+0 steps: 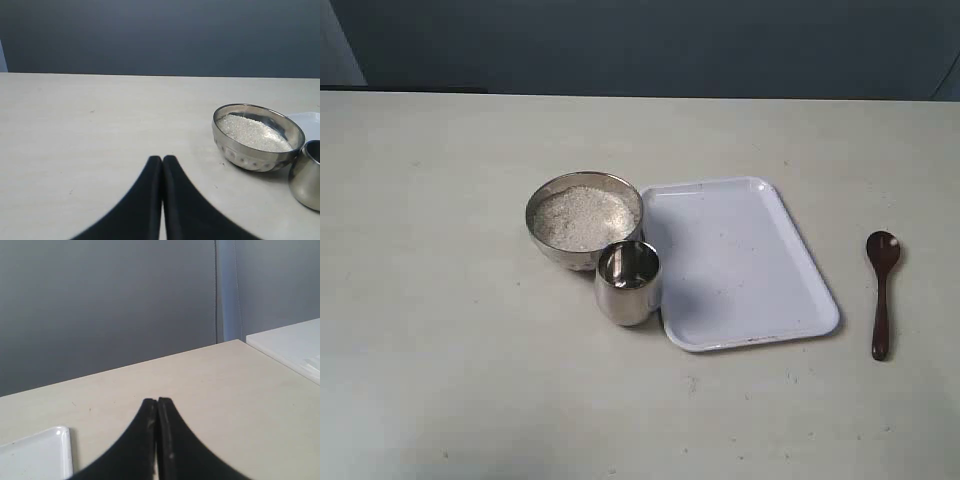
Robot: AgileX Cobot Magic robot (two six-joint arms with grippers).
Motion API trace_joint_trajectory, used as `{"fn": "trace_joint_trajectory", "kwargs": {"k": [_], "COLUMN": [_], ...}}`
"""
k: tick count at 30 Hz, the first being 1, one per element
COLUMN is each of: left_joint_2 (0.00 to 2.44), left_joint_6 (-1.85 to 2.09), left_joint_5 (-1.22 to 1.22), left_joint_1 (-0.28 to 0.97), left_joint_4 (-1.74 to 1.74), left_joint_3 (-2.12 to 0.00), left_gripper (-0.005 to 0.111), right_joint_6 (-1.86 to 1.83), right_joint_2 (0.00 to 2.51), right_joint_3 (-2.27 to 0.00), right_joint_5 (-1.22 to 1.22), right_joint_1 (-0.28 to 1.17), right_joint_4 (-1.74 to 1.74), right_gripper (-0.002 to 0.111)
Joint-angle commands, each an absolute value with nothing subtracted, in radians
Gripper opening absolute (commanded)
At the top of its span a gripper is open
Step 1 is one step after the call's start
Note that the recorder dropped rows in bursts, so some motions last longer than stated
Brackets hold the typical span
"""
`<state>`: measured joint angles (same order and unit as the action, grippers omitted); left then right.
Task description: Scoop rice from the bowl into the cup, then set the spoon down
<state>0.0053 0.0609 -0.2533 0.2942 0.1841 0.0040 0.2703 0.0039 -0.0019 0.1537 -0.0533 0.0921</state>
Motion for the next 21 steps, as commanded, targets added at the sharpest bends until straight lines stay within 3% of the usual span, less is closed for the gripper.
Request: {"fn": "trace_joint_trajectory", "kwargs": {"k": [1,11,21], "left_joint_2": [0.000,0.000,0.000], "left_joint_6": [0.054,0.054,0.054], "left_joint_5": [-0.238,-0.238,-0.238], "left_joint_1": [0.301,0.301,0.301], "left_joint_4": [0.183,0.183,0.183], "left_joint_3": [0.000,0.000,0.000], "left_gripper": [0.001,0.001,0.001], "right_joint_6": [0.267,0.269,0.401], "right_joint_2": [0.000,0.000,0.000], "right_joint_3": [0.000,0.000,0.000], "right_joint_5": [0.147,0.070,-0.223], "right_joint_1": [-0.059,-0.059,-0.059], "right_joint_4": [0.094,0.069,-0.642], "right_gripper": [0.000,0.000,0.000]}}
